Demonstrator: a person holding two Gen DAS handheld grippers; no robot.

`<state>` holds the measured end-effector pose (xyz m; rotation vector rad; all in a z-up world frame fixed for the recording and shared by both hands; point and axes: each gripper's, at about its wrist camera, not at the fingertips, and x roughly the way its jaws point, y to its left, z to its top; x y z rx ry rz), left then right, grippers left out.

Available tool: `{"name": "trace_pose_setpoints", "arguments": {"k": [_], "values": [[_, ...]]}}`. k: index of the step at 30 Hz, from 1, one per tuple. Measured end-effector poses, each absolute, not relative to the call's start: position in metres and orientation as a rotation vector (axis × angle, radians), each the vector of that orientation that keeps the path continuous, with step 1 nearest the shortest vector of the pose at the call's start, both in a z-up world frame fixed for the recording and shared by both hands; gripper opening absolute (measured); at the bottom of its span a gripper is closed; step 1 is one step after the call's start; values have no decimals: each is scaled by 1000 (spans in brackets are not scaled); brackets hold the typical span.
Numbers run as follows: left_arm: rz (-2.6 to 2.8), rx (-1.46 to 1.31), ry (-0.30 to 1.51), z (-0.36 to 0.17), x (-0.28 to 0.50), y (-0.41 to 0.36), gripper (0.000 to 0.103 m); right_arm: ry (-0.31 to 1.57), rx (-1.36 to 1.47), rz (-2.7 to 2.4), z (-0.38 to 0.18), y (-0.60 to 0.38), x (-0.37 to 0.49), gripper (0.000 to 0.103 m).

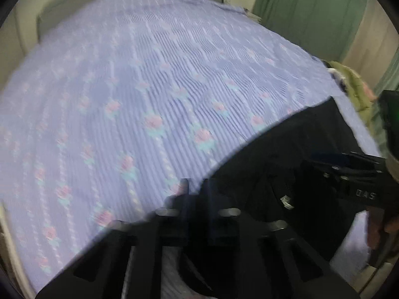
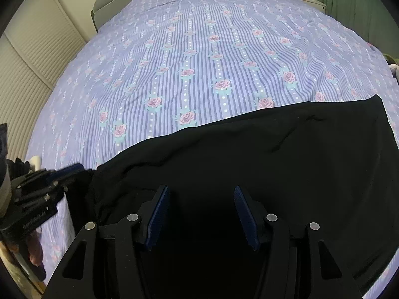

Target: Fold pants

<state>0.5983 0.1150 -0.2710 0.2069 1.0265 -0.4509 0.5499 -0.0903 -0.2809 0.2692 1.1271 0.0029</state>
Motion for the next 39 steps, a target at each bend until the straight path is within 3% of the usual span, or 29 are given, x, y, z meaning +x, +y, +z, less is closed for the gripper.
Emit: {"name": "trace_pose_setpoints", "arguments": {"k": [6, 7, 8, 10, 16, 22, 33, 35, 39], "values": [[-505, 63, 1072, -265, 609, 134, 3, 1118, 272, 17, -280, -90, 553, 56], [-519, 57, 1075, -263, 607, 135, 8, 1113, 276, 18, -279, -90, 553, 56], [-532, 59, 1074, -262, 606, 135, 23, 1111, 280, 20, -278, -90, 552, 56], [-547, 68, 1077, -264, 606, 135, 39, 1108, 286, 25, -277, -89, 552, 56], [-624, 71, 1196, -290, 604, 126, 38, 1121, 263, 41, -280, -81, 550, 56], [-565, 118, 1132, -283, 594, 124, 17, 1119, 247, 39, -281, -81, 548, 56], [-496, 130, 1102, -289, 599, 131, 18, 1086, 204, 52, -279, -76, 556, 56], [-453, 165, 1094, -288, 600, 128, 40, 1087, 207, 49, -280, -78, 554, 56], [-368, 233, 1027, -263, 596, 123, 55, 1075, 229, 36, -274, -86, 544, 56]]}}
